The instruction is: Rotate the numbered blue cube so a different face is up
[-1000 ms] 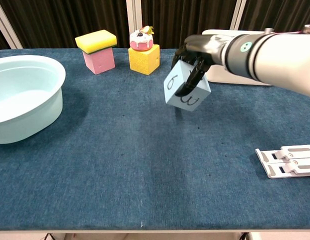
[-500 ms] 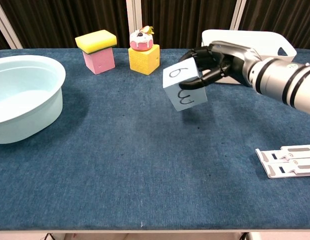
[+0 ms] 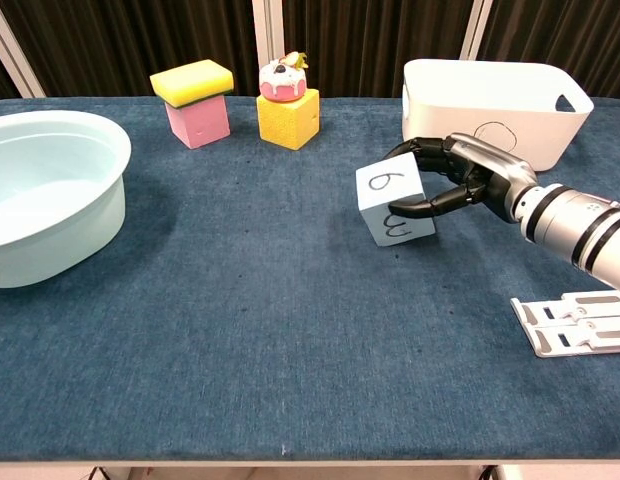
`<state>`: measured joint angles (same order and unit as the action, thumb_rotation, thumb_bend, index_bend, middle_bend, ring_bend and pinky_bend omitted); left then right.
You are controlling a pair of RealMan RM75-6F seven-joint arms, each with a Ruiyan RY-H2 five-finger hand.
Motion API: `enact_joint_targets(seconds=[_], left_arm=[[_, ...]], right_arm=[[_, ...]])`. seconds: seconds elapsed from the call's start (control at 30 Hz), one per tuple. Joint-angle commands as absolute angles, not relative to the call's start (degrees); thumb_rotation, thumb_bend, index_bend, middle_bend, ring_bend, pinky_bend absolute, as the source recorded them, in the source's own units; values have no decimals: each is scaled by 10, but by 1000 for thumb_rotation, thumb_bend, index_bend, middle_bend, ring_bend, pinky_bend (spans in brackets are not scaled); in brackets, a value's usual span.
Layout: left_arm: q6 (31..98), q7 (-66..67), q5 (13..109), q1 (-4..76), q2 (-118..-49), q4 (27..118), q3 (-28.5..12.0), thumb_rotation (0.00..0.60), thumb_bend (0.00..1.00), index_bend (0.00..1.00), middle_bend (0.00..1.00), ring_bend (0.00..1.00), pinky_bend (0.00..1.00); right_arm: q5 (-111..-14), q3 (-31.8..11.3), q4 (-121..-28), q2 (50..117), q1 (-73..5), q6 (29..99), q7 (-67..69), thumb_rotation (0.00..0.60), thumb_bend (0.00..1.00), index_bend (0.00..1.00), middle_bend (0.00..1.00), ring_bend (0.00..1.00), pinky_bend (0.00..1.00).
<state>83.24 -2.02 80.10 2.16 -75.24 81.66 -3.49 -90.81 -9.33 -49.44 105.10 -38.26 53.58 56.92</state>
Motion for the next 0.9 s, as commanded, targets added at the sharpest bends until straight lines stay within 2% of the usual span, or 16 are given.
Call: enact_joint_targets(seconds=[0.03, 0.2, 0.4, 0.53, 0.67, 0.8, 0.9], left_arm=[[832, -20, 801, 22, -751, 818, -35, 600, 5, 13, 0, 0, 0], [832, -21, 801, 21, -751, 818, -34, 600, 5, 13, 0, 0, 0], [832, -23, 803, 21, -753, 818, -33, 600, 5, 13, 0, 0, 0], [835, -22, 806, 22, -751, 820, -33, 600, 5, 13, 0, 0, 0], [836, -21, 807, 23, -749, 822, -34, 600, 5, 13, 0, 0, 0], [835, -21, 806, 22, -748, 821, -33, 600, 5, 13, 0, 0, 0], [834, -23, 805, 22, -748, 819, -32, 600, 5, 13, 0, 0, 0]], right_arm=[[-922, -76, -515, 1025, -379, 560, 548, 600, 407, 3, 143, 0, 0], [-915, -64, -604, 951, -367, 566, 443, 600, 407, 0, 89, 0, 0], [-850, -84, -763, 843, -369, 519, 243, 600, 404, 0, 81, 0, 0], [-753, -107, -871, 776, -393, 460, 53, 600, 402, 0, 82, 0, 0], [-635, -111, -938, 744, -430, 432, -124, 600, 389, 0, 82, 0, 0], [-481, -97, -981, 753, -486, 464, -301, 600, 361, 0, 82, 0, 0], [-381, -87, -998, 773, -528, 495, -386, 589, 326, 3, 82, 0, 0]])
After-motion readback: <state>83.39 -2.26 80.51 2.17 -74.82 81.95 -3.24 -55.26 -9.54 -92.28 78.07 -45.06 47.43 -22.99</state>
